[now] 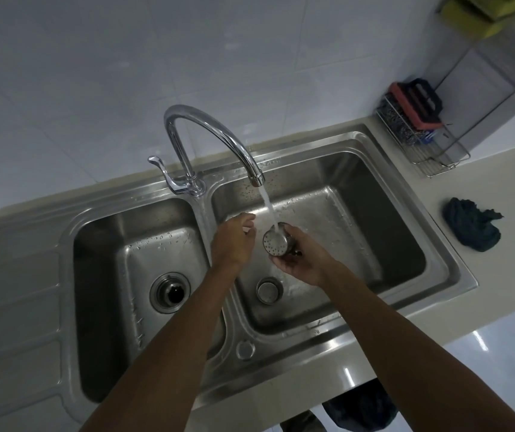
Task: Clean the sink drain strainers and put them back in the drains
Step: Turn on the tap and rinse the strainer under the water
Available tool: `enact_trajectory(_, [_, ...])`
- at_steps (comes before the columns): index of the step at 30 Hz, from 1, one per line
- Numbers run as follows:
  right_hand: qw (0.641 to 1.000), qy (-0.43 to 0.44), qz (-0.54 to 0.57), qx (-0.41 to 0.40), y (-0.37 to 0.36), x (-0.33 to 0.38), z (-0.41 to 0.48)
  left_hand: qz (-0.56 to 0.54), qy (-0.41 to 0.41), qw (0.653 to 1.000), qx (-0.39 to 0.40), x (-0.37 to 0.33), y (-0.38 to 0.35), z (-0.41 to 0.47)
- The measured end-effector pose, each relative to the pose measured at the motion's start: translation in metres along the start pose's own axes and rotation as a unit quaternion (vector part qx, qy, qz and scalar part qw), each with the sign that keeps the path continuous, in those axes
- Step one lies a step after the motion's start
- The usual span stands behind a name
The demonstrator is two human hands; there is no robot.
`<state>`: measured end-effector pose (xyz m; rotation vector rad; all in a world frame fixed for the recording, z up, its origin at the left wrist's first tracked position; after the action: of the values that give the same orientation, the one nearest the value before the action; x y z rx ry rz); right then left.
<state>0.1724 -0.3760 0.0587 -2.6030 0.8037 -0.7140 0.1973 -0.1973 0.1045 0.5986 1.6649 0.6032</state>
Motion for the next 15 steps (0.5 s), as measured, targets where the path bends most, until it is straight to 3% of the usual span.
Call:
enact_trajectory(3, [0.984,0.064,-0.163,-0.02,-0.003,-0.007,0.002,0.004,0.017,1.0,-0.001,0.011,0.009,0.0])
enact_trajectory(4, [0.955,0.118,-0.266,-0.053,-0.002,-0.007,0.003,0.008,0.018,1.0,0.001,0.014,0.011,-0.001])
enact_trajectory(7, [0.801,0.269,-0.522,-0.12,-0.004,-0.004,0.001,0.013,0.01,1.0,0.01,0.019,0.014,-0.003])
enact_trajectory(8, [0.774,0.294,-0.546,-0.131,-0.006,-0.002,-0.001,0.014,0.007,1.0,0.01,0.02,0.014,-0.004])
enact_trajectory(15, [0.695,0.395,-0.586,-0.138,-0.03,0.002,-0.017,0.013,0.007,1.0,0.009,0.027,0.009,-0.012])
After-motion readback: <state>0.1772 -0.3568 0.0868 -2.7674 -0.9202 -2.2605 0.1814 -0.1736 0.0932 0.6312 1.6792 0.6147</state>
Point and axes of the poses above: each hand's wrist, its own z-axis towards the middle knuckle, its own y-axis out of the back of the hand, x = y × z, the point moved 3 cm from there along z, towards the middle knuckle, and after that the axes turned 3 degrees about z, right-handed, at the moved point
